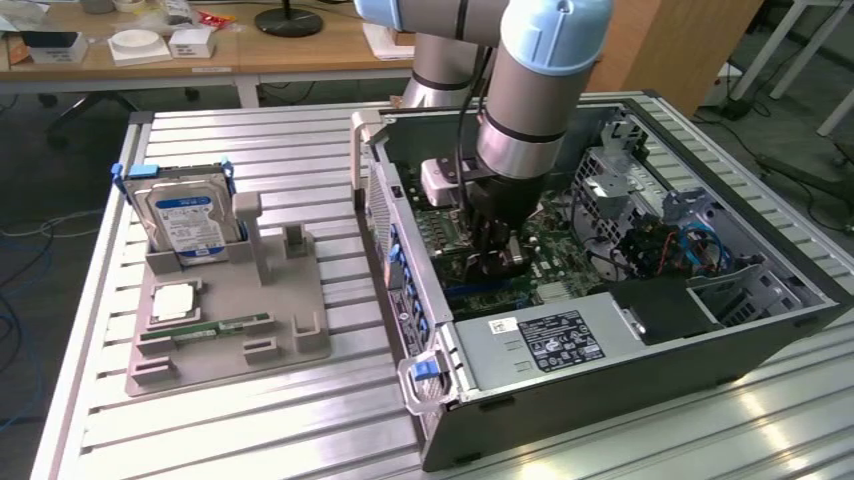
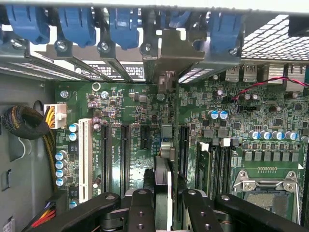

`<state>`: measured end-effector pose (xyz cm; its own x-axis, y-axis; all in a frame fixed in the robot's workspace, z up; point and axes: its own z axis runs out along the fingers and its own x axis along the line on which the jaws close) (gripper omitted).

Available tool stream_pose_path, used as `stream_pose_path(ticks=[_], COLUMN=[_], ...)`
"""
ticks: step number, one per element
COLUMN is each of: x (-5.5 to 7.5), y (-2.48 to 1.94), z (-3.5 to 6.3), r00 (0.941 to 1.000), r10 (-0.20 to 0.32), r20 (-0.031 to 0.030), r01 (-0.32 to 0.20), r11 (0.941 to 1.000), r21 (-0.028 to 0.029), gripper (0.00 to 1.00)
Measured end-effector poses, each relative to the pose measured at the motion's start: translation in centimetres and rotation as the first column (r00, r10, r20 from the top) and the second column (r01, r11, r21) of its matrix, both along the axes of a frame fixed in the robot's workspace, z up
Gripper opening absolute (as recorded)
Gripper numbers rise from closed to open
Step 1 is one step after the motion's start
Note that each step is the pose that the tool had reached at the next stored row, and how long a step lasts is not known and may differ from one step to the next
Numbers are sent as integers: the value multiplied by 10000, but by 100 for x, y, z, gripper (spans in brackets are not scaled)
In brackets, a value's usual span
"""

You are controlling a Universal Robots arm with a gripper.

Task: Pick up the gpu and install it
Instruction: 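Insert the gpu into the slot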

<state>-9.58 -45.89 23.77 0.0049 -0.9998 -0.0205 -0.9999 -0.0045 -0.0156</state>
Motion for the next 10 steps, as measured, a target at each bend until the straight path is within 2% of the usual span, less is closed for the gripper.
stream_pose_path(ticks=[10], x=[-15], y=[-11], z=[7], r00=[10000], r10=[-21], r20=[-3], r01=[21], r11=[10000], r21=[-4], gripper=[27])
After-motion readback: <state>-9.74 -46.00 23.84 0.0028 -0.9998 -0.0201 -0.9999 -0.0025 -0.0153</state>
